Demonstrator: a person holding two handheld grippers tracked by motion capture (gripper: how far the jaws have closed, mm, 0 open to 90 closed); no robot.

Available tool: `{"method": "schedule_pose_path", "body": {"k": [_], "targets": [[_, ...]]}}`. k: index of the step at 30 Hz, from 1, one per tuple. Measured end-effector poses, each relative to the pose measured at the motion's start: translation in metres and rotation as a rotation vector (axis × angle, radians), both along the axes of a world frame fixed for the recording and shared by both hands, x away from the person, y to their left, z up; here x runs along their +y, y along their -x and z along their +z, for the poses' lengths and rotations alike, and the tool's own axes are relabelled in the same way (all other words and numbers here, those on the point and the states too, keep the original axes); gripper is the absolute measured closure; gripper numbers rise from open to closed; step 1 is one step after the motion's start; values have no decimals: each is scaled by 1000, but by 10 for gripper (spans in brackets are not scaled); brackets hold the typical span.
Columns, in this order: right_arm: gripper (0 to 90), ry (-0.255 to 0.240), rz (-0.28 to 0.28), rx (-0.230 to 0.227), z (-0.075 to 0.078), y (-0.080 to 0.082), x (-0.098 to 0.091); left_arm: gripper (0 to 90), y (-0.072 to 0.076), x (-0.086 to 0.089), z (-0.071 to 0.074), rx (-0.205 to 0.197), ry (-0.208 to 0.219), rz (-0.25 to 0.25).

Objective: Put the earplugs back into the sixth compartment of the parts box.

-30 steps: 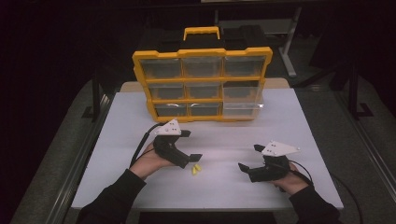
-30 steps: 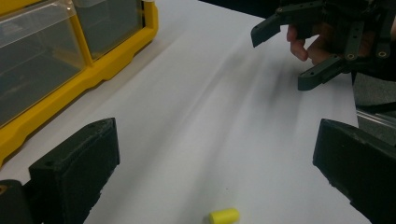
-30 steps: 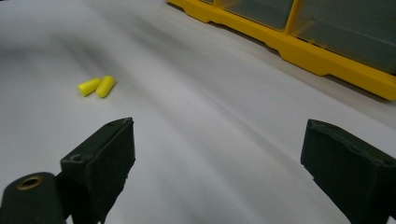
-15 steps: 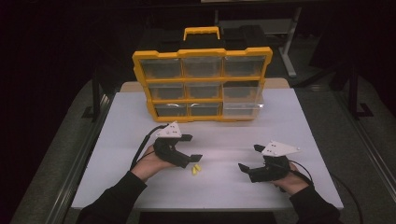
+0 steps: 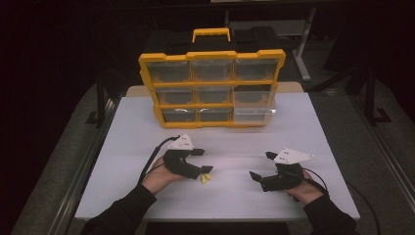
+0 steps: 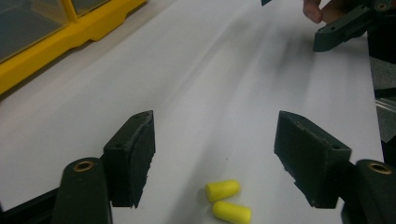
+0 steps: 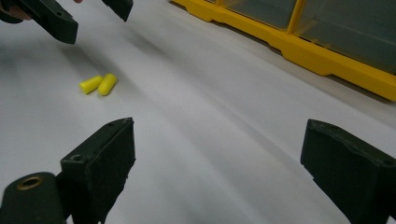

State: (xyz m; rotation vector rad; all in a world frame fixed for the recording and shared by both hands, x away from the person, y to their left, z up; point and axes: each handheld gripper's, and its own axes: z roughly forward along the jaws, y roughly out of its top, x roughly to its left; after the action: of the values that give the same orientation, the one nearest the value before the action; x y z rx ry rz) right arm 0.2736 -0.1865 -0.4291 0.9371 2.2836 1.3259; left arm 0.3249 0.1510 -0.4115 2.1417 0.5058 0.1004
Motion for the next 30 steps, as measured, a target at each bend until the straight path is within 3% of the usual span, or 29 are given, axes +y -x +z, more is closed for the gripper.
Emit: {"method": "schedule_pose_path", "body": {"k": [13, 21, 30], "targets": [[93, 1, 2, 4, 0, 0, 0, 429, 4, -6, -14, 38, -59, -15], [93, 2, 3, 4, 0, 0, 0, 510, 5, -12, -23, 57, -126, -20], [94, 7, 5, 3, 0, 0, 1, 571, 9, -17, -29, 29, -191, -31]]}}
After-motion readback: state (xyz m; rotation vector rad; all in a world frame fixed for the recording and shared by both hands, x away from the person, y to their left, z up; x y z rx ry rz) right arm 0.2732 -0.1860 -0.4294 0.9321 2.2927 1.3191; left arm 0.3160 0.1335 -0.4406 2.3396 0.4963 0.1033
